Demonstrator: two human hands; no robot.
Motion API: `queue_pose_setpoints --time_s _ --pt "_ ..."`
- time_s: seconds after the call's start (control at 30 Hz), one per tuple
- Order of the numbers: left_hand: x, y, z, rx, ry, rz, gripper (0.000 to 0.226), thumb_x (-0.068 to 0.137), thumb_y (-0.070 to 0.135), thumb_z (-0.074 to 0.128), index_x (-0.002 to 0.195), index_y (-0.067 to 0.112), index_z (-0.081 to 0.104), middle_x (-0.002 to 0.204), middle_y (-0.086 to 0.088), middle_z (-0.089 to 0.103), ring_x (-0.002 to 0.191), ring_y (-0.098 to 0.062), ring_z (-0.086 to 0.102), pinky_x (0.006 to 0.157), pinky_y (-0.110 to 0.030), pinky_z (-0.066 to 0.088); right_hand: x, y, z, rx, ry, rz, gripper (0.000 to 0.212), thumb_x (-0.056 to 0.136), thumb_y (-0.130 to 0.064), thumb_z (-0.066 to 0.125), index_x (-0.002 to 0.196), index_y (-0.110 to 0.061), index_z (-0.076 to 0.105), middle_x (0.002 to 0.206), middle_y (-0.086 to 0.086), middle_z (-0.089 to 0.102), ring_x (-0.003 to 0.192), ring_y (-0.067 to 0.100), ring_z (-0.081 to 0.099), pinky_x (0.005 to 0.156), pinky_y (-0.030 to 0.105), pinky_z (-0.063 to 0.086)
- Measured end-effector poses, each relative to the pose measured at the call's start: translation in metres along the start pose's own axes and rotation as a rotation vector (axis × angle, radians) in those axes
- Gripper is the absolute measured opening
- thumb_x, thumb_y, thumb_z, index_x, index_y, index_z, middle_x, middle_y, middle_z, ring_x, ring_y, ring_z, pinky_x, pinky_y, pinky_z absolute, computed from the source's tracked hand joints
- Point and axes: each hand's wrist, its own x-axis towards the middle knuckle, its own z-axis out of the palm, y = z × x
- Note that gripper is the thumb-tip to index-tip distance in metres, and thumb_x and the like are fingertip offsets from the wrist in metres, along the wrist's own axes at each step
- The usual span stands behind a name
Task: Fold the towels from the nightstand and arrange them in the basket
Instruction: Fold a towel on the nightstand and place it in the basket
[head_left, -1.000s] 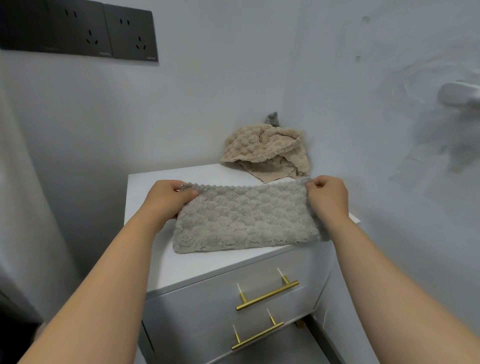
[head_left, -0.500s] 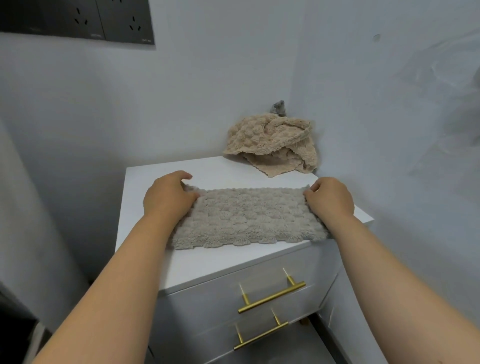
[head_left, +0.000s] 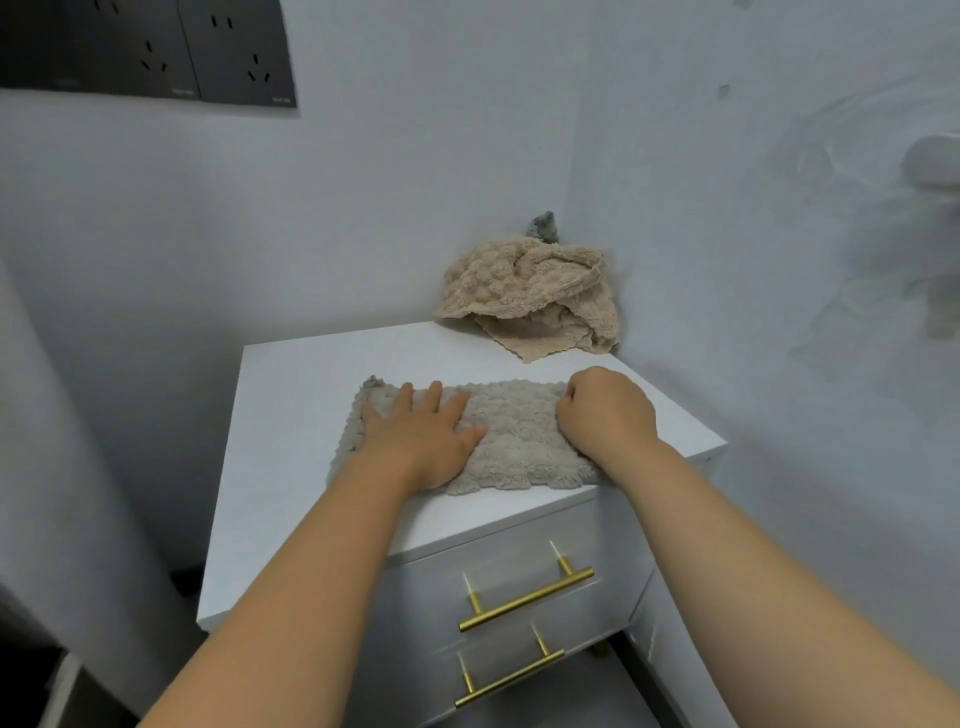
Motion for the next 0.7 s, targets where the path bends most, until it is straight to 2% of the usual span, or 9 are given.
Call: queue_pose_setpoints --time_s 0.13,0.2,0.23,0.3,0.33,0.47,0.57,0.7 --pt "0.002 -0.010 -0.003 0.024 0.039 0.042 0.060 0.097 0.058 0.013 0.150 0.038 -0.004 0.160 0.007 -0.008 0.147 -0.022 -0.010 0.115 -0.058 -0.002 -0.002 0.001 0.000 -0.001 -0.011 -0.034 0.020 0.089 -0.015 0.045 0.074 -0.008 0.056 0.076 0.002 0.049 0.077 0.025 0.049 0.053 0.028 0.029" --pt "0.002 -0.010 -0.003 0.024 0.052 0.035 0.060 0.097 0.059 0.013 0.151 0.038 -0.002 0.160 0.007 -0.007 0.147 -0.022 -0.008 0.115 -0.058 -0.002 -0.002 0.001 -0.006 0.018 -0.063 -0.008 0.019 0.090 -0.015 0.044 0.078 -0.009 0.057 0.080 0.004 0.057 0.078 0.027 0.052 0.052 0.026 0.030" --pt "0.002 -0.010 -0.002 0.017 0.058 0.022 0.060 0.097 0.059 0.013 0.151 0.038 -0.001 0.160 0.007 -0.006 0.147 -0.022 -0.008 0.115 -0.058 -0.002 -0.002 0.000 -0.010 0.029 -0.090 -0.007 0.018 0.090 -0.017 0.043 0.088 -0.010 0.060 0.091 0.006 0.062 0.085 0.028 0.055 0.057 0.026 0.035" --pt "0.002 -0.008 -0.002 -0.010 0.064 -0.013 0.060 0.096 0.060 0.012 0.151 0.038 -0.001 0.160 0.006 -0.005 0.147 -0.023 -0.007 0.115 -0.058 -0.001 -0.007 -0.002 -0.019 0.035 -0.144 -0.015 0.029 0.093 -0.021 0.043 0.115 -0.010 0.057 0.115 0.009 0.061 0.103 0.030 0.055 0.075 0.031 0.044" --pt "0.001 -0.007 -0.002 -0.025 0.062 -0.031 0.060 0.096 0.060 0.012 0.151 0.037 0.000 0.160 0.006 -0.004 0.147 -0.024 -0.006 0.115 -0.057 0.001 -0.012 -0.004 -0.021 0.017 -0.148 -0.024 0.032 0.094 -0.022 0.042 0.121 -0.010 0.054 0.120 0.010 0.058 0.108 0.030 0.053 0.082 0.033 0.044" --pt "-0.006 -0.002 -0.002 -0.013 0.065 -0.111 0.062 0.095 0.061 0.012 0.151 0.034 0.006 0.160 -0.001 0.009 0.146 -0.031 0.005 0.115 -0.055 0.009 -0.037 -0.010 -0.024 -0.126 0.044 -0.032 0.031 0.094 -0.022 0.041 0.115 -0.008 0.060 0.117 0.012 0.054 0.110 0.029 0.045 0.084 0.034 0.038" --pt "-0.016 0.003 -0.008 0.035 0.105 -0.158 0.060 0.095 0.061 0.014 0.147 0.033 0.024 0.151 -0.006 0.030 0.138 -0.033 0.023 0.111 -0.055 0.019 -0.047 -0.015 -0.026 -0.078 0.028 0.015 0.030 0.095 -0.023 0.039 0.108 -0.009 0.062 0.112 0.011 0.054 0.106 0.029 0.048 0.079 0.034 0.039" --pt "-0.032 0.002 -0.021 0.070 0.119 -0.194 0.051 0.098 0.051 0.019 0.138 0.030 0.042 0.143 -0.005 0.039 0.133 -0.030 0.030 0.107 -0.057 0.021 -0.060 -0.018 -0.026 -0.069 -0.046 0.028 0.029 0.096 -0.029 0.037 0.093 -0.009 0.058 0.104 0.012 0.060 0.095 0.030 0.055 0.069 0.031 0.038"
